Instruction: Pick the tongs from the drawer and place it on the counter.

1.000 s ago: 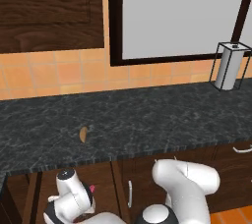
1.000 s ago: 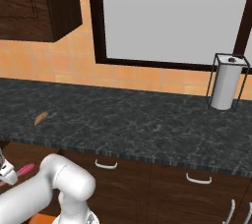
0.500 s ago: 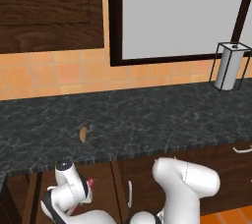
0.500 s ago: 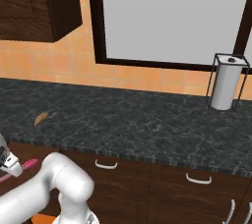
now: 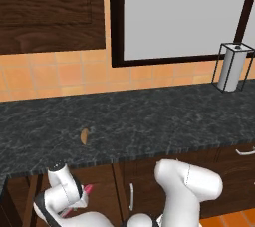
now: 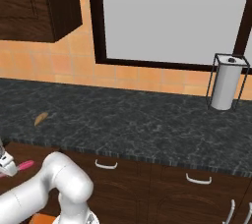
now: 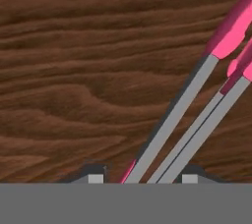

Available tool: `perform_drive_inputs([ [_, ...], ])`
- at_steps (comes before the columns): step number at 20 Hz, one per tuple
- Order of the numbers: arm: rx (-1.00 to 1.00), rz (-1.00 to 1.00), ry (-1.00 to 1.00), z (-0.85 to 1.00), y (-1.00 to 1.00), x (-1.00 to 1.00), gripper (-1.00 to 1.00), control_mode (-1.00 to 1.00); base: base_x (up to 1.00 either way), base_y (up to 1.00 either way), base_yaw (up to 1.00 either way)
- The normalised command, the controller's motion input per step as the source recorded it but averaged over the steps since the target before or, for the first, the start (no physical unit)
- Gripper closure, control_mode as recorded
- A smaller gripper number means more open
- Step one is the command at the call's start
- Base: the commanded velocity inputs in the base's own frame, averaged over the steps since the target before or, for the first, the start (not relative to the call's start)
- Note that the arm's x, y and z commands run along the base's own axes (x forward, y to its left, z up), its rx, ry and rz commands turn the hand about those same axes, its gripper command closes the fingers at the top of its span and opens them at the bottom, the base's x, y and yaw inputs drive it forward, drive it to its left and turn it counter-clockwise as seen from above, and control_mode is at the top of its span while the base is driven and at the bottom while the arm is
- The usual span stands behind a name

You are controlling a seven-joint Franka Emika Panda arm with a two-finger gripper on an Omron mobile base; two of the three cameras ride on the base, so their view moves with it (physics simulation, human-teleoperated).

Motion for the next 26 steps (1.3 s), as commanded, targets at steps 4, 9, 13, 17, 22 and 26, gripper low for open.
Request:
perform_drive_inputs([
  [4,0.00,-0.04,-0.04,0.30,0.04,-0.74,1.00,-1.00,0.00,0.00,0.00],
  [9,0.00,-0.11,-0.18,1.00,-0.17,-0.22,1.00,-1.00,0.00,0.00,0.00],
  [13,0.00,-0.05,-0.16,1.00,-0.35,-0.26,1.00,-1.00,0.00,0.00,0.00],
  [17,0.00,-0.05,-0.08,0.95,-0.59,0.15,1.00,-1.00,0.00,0.00,0.00],
  [22,0.00,0.00,-0.03,0.91,-0.96,0.59,1.00,-1.00,0.00,0.00,0.00],
  [26,0.03,0.00,0.01,0.84,-1.00,0.94,1.00,-1.00,0.00,0.00,0.00],
])
